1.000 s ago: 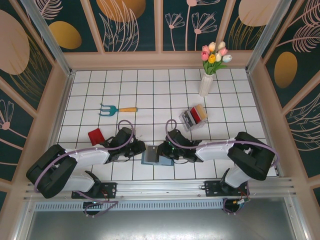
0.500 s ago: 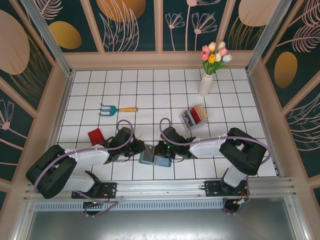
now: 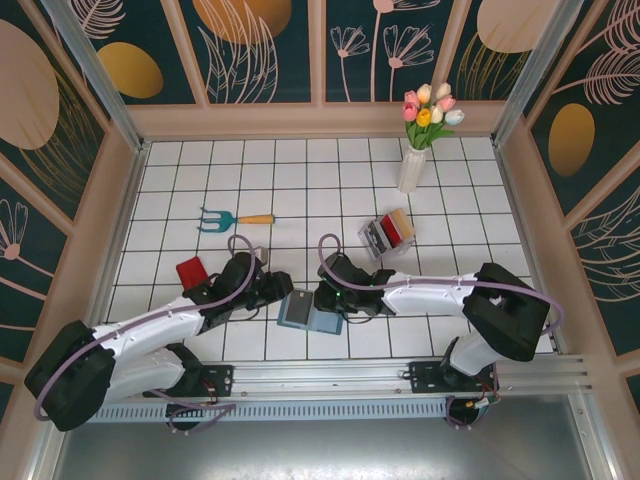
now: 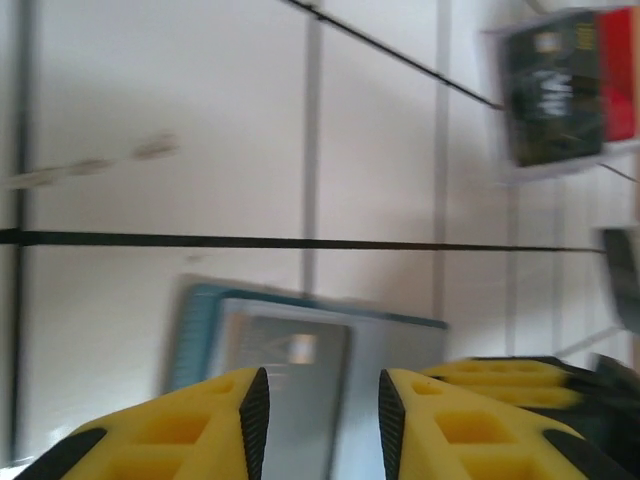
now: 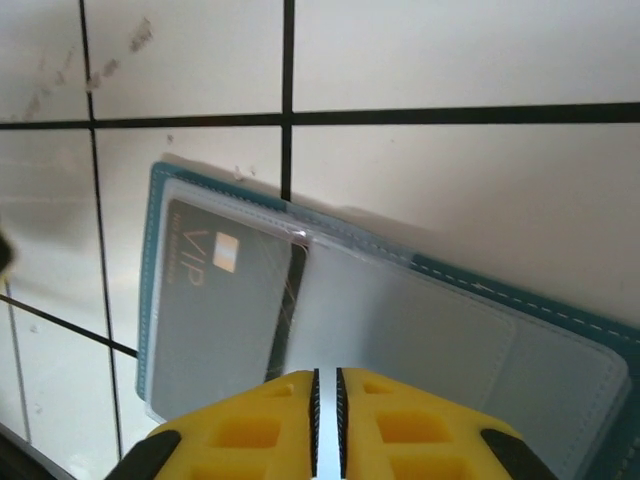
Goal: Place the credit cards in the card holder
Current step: Touch the card slot at the card holder, then pick up the credit card from the storage box.
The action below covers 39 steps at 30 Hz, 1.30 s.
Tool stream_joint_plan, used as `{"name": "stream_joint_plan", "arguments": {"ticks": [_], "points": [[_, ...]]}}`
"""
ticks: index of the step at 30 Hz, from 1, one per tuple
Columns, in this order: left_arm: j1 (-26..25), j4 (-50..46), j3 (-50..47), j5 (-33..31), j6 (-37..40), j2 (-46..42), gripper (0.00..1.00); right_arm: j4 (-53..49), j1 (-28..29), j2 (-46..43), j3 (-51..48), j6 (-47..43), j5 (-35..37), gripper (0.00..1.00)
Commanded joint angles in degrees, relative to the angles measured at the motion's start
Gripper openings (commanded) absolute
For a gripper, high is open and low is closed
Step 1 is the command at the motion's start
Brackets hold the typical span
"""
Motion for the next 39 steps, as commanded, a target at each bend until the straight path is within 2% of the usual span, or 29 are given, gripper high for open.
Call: {"name": "stream_joint_plan", "arguments": {"ticks": [1,8,11,15,24,28,32,35,39], "points": [[-0.7,7.9,0.7,8.5,1.2,3.1,0.35,-4.0,0.8,0.8,1.4,-1.7,1.5,0.12],[-1.4,12.0,1.3,11.1,0.8,15.6,0.30,-6.5,1.0,1.9,0.2,-3.1,2.4,0.09],[-1.4,7.4,2.1,7.2,0.5,19.1,0.24,-10.6,0.9,2.7,0.3,-3.7,4.0,0.08],[-1.4,4.1,0.3,2.4,0.0,18.9,0.23,-16.3,0.9,2.5,-0.5,-4.1,7.1,0.06],[-1.4,2.0,-0.6,0.5,0.0,17.2,0.23,-23.8,0.9,-3.2,0.7,-4.6,12.3,0.04],[-1.4,0.7,0.6,0.9,0.6,15.8,0.24,-23.7,0.7,-7.0,3.0,-5.3,13.6,0.07],[-1.4,-0.6,2.4,1.1,1.1,12.2,0.29,-23.4,-0.2,-13.4,6.0,-6.4,18.0,0.13],[-1.4,-1.5,4.7,0.3,1.3,9.6,0.35,-23.3,-6.0,-19.3,6.5,-11.4,18.8,0.22],[-1.4,-2.8,9.4,-1.8,2.1,9.8,0.45,-26.4,-21.1,-22.2,7.8,-21.0,16.8,0.33]]}}
